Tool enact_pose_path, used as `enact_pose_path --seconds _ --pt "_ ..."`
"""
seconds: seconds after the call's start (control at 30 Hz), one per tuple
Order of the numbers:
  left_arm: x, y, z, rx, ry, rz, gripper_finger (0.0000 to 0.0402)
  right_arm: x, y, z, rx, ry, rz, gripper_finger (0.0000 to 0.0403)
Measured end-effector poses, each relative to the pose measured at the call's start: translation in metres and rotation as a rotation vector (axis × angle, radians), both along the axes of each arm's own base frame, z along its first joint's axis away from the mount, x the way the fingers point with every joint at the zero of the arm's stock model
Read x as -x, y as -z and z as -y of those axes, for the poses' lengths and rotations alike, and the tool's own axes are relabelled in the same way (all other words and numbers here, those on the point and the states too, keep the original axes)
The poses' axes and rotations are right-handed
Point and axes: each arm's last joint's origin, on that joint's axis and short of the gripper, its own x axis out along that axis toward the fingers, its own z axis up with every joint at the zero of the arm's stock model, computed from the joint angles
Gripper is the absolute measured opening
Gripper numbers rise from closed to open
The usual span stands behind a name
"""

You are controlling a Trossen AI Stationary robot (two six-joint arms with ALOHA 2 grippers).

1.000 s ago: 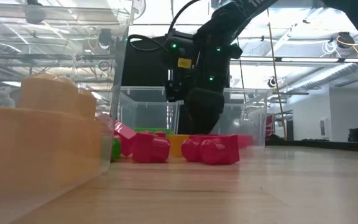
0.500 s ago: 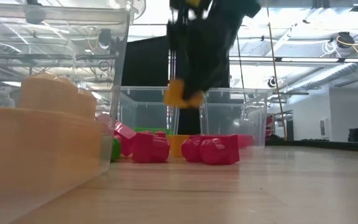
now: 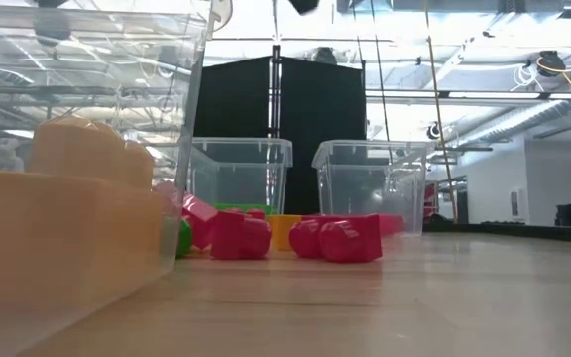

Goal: Sort blocks
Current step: Put the yellow game piece into the bottom transparent bin

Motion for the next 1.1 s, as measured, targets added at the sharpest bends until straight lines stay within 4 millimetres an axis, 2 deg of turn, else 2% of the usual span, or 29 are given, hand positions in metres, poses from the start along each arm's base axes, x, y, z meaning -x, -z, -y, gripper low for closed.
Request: enact_pose_path --seconds 0.3,0.5,0.67,0.8,1.0,1.1 --pt "0.000 0.003 0.000 -0.008 0.020 -0.037 0.0000 -0.034 -0.034 -0.048 0.049 -0.078 0.111 0.0144" --pt "0.001 0.004 0.000 -0.011 0.023 -0.043 0.0000 -0.060 -0.020 -0.075 0.079 -0.150 -0.015 0.0150" --pt "0.001 0.006 0.000 -0.022 0.024 -0.066 0.0000 -0.078 0.004 -0.089 -0.053 -0.254 -0.121 0.0172" --pt "0.002 0.009 0.000 -0.025 0.024 -0.097 0.0000 -0.083 0.024 -0.094 -0.170 -0.299 -0.214 0.0178" --pt "0.002 0.009 0.000 -0.027 0.024 -0.096 0.0000 -0.082 0.021 -0.095 -0.210 -0.316 -0.216 0.0181" --pt "0.002 0.009 0.000 -0.031 0.025 -0.099 0.0000 -0.079 0.013 -0.092 -0.210 -0.312 -0.208 0.0181"
